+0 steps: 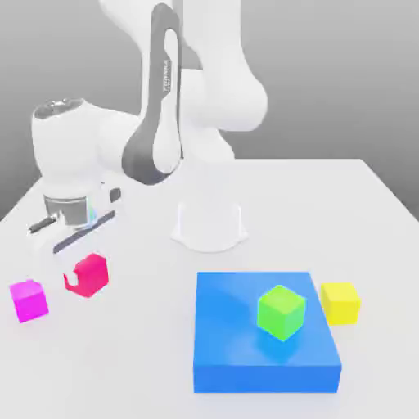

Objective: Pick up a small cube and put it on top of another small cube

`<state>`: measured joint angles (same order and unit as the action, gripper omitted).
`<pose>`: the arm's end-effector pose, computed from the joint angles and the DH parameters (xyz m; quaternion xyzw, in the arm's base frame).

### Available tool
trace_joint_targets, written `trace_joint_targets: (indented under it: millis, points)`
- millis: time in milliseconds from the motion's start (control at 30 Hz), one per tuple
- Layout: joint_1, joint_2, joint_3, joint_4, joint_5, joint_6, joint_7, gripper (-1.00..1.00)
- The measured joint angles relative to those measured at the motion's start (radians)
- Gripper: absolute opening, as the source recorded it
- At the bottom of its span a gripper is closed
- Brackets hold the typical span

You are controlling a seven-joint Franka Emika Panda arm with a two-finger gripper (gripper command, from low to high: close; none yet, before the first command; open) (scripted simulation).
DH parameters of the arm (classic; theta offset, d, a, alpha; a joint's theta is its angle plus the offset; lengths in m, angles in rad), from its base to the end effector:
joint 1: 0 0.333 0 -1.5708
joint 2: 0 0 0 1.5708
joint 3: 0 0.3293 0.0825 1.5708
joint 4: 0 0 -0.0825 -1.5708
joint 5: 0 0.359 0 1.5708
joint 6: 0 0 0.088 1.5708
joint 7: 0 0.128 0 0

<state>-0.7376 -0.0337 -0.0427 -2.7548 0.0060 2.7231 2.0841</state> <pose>0.2711 -0.2684 0.2430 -0.1354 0.9908 0.0004 0.0021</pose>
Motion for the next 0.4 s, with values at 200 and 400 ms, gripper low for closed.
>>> trace_joint_targets:
  millis: [200,400]
  points:
    - [-0.124,0.115,-0.013,0.119,0.002,-0.005,-0.147,-1.0]
    - [-0.124,0.205,0.0,0.124,0.015,0.08,-0.16,1.0]
